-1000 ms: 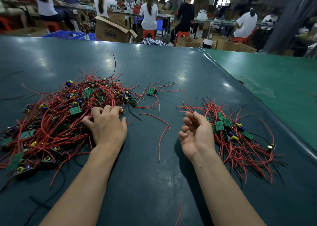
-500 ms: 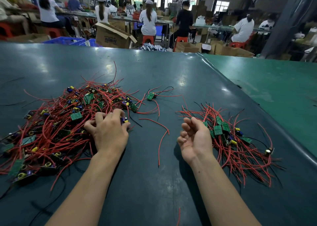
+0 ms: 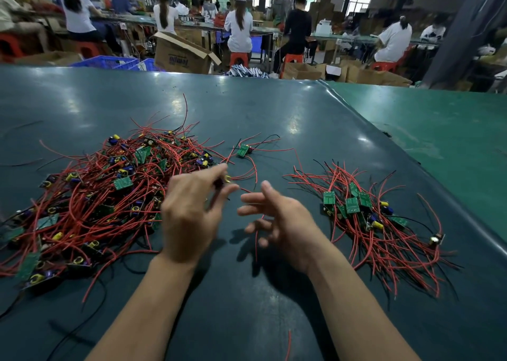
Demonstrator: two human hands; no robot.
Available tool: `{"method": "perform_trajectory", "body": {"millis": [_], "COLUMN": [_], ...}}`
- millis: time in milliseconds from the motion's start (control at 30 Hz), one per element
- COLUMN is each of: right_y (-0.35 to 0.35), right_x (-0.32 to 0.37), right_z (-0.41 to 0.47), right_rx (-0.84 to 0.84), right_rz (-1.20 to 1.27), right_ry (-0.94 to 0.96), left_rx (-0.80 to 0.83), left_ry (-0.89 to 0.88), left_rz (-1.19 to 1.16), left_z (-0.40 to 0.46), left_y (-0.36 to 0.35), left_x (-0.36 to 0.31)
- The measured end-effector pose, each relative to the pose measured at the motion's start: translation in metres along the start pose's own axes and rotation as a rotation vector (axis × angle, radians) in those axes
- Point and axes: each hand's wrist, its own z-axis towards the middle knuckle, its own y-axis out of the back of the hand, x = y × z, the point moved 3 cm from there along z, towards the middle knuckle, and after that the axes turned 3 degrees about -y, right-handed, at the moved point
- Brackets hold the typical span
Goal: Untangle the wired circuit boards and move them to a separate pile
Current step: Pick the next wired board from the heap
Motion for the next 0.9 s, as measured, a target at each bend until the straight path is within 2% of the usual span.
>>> {"method": "perform_trajectory", "body": {"millis": [33,100,167,267,333,433,467,533,767,900], "right_y": [-0.007,-0.010,-0.003,0.008,0.007,0.006,0.007,0.010,0.014,0.015], "right_x": [-0.002,0.001,0.007,0.010,0.010,0.012,0.013,0.013,0.007,0.006], "right_z": [-0.001,-0.003,-0.004,-0.005,-0.004,-0.003,-0.003,-0.004,0.000,0.000], "right_rx": [0.072,0.115,0.065,-0.047,-0.092,-0.169,-0.182,-0.173,-0.164,-0.122], "right_rz": [-0.002,0.052,0.126,0.191,0.184,0.160,0.156,0.121,0.144,0.059], "right_ry": [0.013,0.083,0.167,0.264,0.300,0.349,0.349,0.323,0.266,0.278], "left_rx": [0.039,0.116,0.163,0.176,0.192,0.277,0.311,0.345,0.290,0.373], "left_ry": [-0.027,-0.053,-0.054,0.038,0.153,0.525,0.597,0.626,0.846,0.899], "left_rz": [-0.095,-0.259,-0.335,-0.366,-0.380,-0.576,-0.635,-0.672,-0.762,-0.841], "left_z": [-0.002,-0.007,-0.009,-0.009,-0.011,-0.017,-0.018,-0.018,-0.019,-0.022], "left_y": [-0.002,-0.008,-0.014,-0.019,-0.023,-0.031,-0.034,-0.036,-0.040,-0.042], "left_x": [-0.008,-0.023,-0.030,-0.027,-0.025,-0.021,-0.019,-0.016,-0.007,-0.006]}}
